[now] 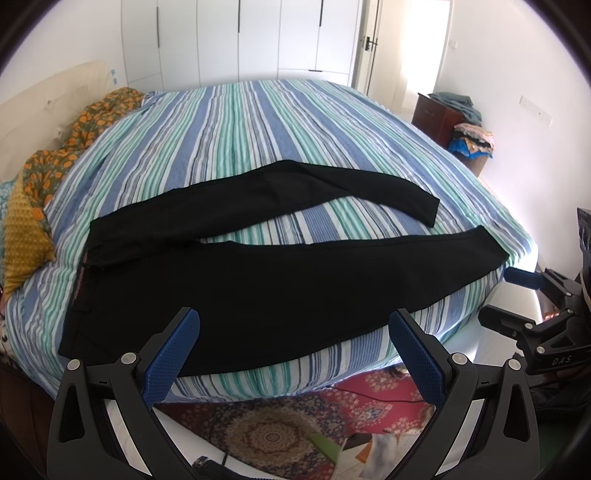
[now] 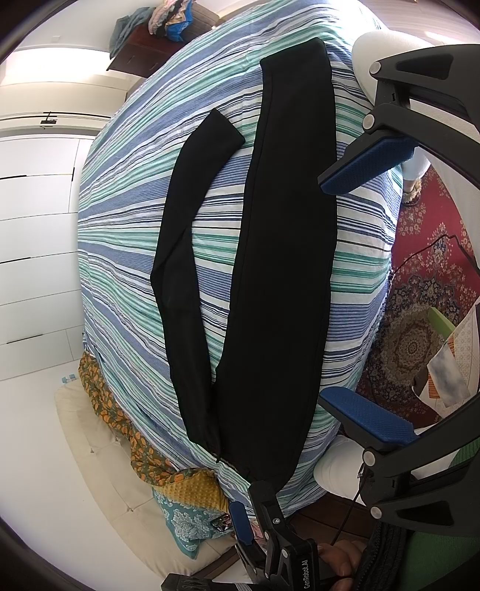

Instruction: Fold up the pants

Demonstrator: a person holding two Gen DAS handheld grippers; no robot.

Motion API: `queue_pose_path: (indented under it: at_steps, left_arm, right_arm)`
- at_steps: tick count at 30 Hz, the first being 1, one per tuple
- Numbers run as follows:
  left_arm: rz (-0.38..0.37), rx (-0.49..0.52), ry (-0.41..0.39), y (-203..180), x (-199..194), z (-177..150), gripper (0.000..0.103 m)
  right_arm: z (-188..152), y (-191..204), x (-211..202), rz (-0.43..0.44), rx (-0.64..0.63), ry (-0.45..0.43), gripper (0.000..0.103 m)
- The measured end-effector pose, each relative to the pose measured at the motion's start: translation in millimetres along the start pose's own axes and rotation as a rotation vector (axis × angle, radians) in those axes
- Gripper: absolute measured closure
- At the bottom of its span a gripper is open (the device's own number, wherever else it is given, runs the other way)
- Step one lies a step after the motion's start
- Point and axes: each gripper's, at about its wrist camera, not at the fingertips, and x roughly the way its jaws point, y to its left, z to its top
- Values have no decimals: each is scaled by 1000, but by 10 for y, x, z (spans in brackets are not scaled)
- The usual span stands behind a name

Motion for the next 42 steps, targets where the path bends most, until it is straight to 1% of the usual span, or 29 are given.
queue_pose_path:
  at_steps: [39, 41, 42]
  left_arm:
    - [-2, 1, 10, 4, 40, -19, 1]
    - [4, 7, 4, 9, 42, -14, 1]
    - [21, 16, -8, 26, 44, -6, 1]
  right_arm:
    - [-28, -3, 61, 1, 4, 12, 0]
    - [-32, 0, 63, 2, 3, 12, 0]
    - [-31, 0, 64, 3, 2, 13, 0]
